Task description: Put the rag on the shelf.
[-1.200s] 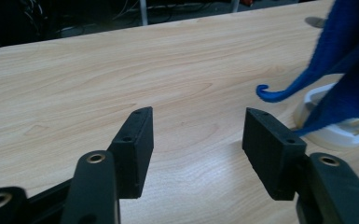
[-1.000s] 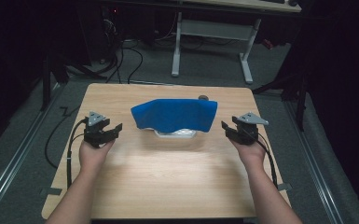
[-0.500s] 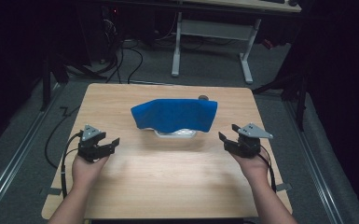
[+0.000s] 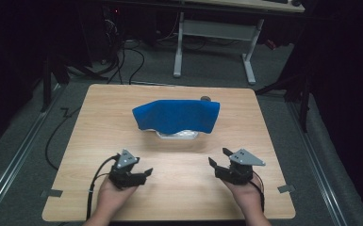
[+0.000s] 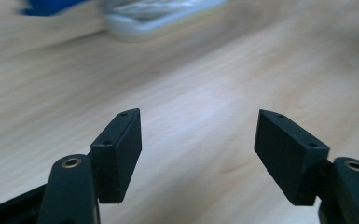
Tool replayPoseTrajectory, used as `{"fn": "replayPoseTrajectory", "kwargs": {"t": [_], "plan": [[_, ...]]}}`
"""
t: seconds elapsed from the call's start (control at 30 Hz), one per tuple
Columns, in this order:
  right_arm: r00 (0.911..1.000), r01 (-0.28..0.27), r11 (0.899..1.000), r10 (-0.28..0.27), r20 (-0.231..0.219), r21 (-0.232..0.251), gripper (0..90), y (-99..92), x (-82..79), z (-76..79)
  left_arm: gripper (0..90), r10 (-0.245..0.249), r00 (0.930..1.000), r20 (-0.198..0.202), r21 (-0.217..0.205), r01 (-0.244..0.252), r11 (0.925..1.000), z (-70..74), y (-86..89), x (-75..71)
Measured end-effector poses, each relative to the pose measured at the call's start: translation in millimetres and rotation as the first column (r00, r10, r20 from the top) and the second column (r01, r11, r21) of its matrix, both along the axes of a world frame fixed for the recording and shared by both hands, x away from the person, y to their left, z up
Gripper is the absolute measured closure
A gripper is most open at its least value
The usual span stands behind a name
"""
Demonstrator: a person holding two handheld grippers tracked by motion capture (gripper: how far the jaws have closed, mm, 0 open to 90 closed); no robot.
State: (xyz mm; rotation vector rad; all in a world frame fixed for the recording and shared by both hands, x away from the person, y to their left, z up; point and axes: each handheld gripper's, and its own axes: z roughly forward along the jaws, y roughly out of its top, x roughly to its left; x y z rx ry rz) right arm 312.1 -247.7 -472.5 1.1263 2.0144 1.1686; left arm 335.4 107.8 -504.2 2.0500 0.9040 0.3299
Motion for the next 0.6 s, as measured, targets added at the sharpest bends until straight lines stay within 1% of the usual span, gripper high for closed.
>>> {"fn": "replayPoseTrajectory", "kwargs": {"t": [0.07,0.1,0.13,0.17,0.2,0.23,0.27,0.3,0.37,0.4,0.5,0.53,0.57,0.6], "plan": [[1.0,-0.009,1.0,0.009,-0.002,-0.015,32.9,5.9,-5.8,-7.4,32.2,-0.029,0.9996,-0.003,-0.006,0.029,0.9996,-4.8,-14.0,-7.5],[0.9999,-0.015,1.0,0.015,-0.008,-0.019,32.9,8.1,-8.1,-10.8,32.0,-0.048,0.9987,-0.017,-0.011,0.048,0.9988,-10.1,-23.3,-13.0],[0.9994,-0.028,0.999,0.027,-0.019,-0.021,32.9,11.9,-11.3,-17.0,31.7,-0.065,0.9977,-0.021,-0.017,0.064,0.9978,-15.3,-29.3,-17.7],[0.9988,-0.039,0.999,0.039,-0.03,-0.011,33.2,15.3,-13.8,-22.4,32.0,-0.085,0.9958,-0.034,-0.023,0.084,0.9962,-20.5,-35.1,-21.6],[0.997,-0.058,0.998,0.057,-0.051,-0.003,33.3,19.2,-16.0,-27.8,32.8,-0.116,0.9917,-0.057,-0.013,0.115,0.9933,-23.4,-41.4,-23.9],[0.9942,-0.084,0.996,0.083,-0.068,-0.013,33.2,23.9,-17.2,-33.1,31.9,-0.15,0.9873,-0.052,0.02,0.151,0.9883,-23.9,-48.5,-27.4],[0.9902,-0.115,0.993,0.112,-0.083,-0.039,33.3,30.2,-18.4,-38.2,31.5,-0.159,0.9865,-0.039,0.036,0.161,0.9864,-23.8,-51.1,-29.7],[0.9882,-0.128,0.99,0.123,-0.09,-0.051,33.5,33.6,-19.2,-40.3,31.6,-0.169,0.9849,-0.036,0.038,0.171,0.9846,-23.8,-52.5,-31.2],[0.9834,-0.159,0.985,0.153,-0.097,-0.06,33.5,39.3,-19.0,-43.3,31.8,-0.186,0.9809,-0.057,0.027,0.188,0.9818,-25.6,-54.4,-32.5],[0.9813,-0.171,0.983,0.163,-0.101,-0.069,33.5,42.2,-18.1,-44.4,31.5,-0.19,0.9798,-0.063,0.027,0.192,0.981,-25.9,-54.8,-32.6],[0.9787,-0.181,0.981,0.173,-0.111,-0.073,33.5,44.8,-15.1,-46.5,31.5,-0.182,0.9818,-0.055,0.025,0.183,0.9827,-24.5,-52.4,-31.3],[0.9782,-0.183,0.98,0.174,-0.114,-0.076,33.5,44.9,-14.7,-46.9,31.5,-0.177,0.9828,-0.053,0.02,0.178,0.9838,-24.1,-50.9,-30.7],[0.9784,-0.182,0.98,0.172,-0.114,-0.076,33.6,44.7,-14.7,-47.1,31.6,-0.161,0.9859,-0.045,0.014,0.162,0.9867,-23.4,-47.4,-29.4],[0.9789,-0.176,0.982,0.168,-0.117,-0.068,33.5,44.1,-15.1,-46.9,31.7,-0.152,0.9875,-0.041,0.016,0.153,0.9881,-23.3,-45.4,-28.5]]}}
